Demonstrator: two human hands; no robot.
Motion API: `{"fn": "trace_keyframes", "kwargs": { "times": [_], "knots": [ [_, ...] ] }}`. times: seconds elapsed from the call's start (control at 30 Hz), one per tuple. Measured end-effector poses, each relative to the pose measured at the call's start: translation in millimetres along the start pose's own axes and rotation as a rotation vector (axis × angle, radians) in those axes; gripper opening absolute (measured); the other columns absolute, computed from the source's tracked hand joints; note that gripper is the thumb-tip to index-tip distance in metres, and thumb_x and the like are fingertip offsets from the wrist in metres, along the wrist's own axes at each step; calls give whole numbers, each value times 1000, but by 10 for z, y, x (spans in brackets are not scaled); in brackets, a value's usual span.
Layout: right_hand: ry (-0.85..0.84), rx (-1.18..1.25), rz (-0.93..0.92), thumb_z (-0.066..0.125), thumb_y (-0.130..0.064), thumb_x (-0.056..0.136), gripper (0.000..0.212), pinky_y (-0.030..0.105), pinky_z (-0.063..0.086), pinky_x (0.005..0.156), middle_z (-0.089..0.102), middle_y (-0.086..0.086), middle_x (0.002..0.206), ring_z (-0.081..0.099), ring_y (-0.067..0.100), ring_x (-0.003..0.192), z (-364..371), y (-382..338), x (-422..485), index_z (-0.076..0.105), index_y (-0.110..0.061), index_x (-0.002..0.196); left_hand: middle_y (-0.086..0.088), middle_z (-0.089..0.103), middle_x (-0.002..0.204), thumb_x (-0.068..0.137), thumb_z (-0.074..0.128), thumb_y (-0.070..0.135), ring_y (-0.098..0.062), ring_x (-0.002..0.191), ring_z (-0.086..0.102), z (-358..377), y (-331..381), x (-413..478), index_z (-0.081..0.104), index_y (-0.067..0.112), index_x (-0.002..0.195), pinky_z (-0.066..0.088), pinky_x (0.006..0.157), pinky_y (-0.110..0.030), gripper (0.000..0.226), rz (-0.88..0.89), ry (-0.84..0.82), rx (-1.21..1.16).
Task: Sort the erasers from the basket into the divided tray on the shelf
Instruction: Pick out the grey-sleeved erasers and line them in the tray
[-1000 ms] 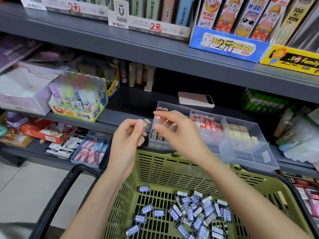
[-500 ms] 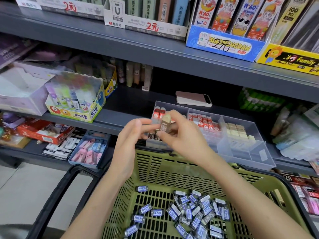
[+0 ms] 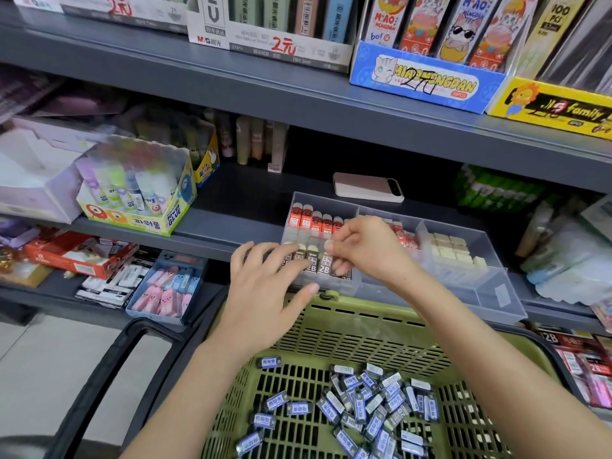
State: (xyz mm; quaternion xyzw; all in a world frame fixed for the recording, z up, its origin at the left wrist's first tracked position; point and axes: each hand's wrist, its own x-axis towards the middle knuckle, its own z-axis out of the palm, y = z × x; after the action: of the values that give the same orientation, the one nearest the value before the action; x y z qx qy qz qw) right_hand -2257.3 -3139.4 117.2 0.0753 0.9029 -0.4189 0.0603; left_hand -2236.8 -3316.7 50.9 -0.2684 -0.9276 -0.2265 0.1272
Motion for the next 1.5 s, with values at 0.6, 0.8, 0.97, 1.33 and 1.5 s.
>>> {"fn": "trace_keyframes", "kwargs": {
  "times": [0.6,0.8,0.97,1.33,1.5],
  "knots": [
    [117,-540,-188,54,-18,93,20,21,41,79,65,7,99,59,18,90,166,-60,-89,70,-7,97,5,62,122,88,38,52,-22,115,52,-45,11,21,67,23,112,25,107,-47,48,-10,-42,-23],
    [286,-115,-464,66,-11,85,8,14,46,68,64,-2,83,56,5,71,178,178,-663,72,-10,90,3,60,127,87,37,54,-23,119,48,-172,38,20,66,21,116,21,100,-35,53,-59,15,-106],
    [-19,57,-248,69,-16,83,9,17,47,69,65,-8,82,60,8,75,686,851,-1104,72,-13,91,3,55,134,89,43,46,-26,122,47,-269,52,-192,63,20,121,23,102,-39,46,-69,2,-112],
    [-609,-368,-95,68,-41,82,41,30,50,79,68,5,106,62,19,95,1938,1719,-1545,65,-12,110,-12,55,134,87,47,44,-37,128,44,-433,30,-1098,68,18,116,25,106,-52,44,-51,-236,42],
    [-559,-610,-255,60,-48,85,39,34,49,78,63,4,108,59,23,99,2217,1690,-1472,62,-15,105,-10,56,132,87,46,42,-34,127,46,-504,86,-1385,68,17,113,29,106,-51,42,-66,-209,12]
  ]
}}
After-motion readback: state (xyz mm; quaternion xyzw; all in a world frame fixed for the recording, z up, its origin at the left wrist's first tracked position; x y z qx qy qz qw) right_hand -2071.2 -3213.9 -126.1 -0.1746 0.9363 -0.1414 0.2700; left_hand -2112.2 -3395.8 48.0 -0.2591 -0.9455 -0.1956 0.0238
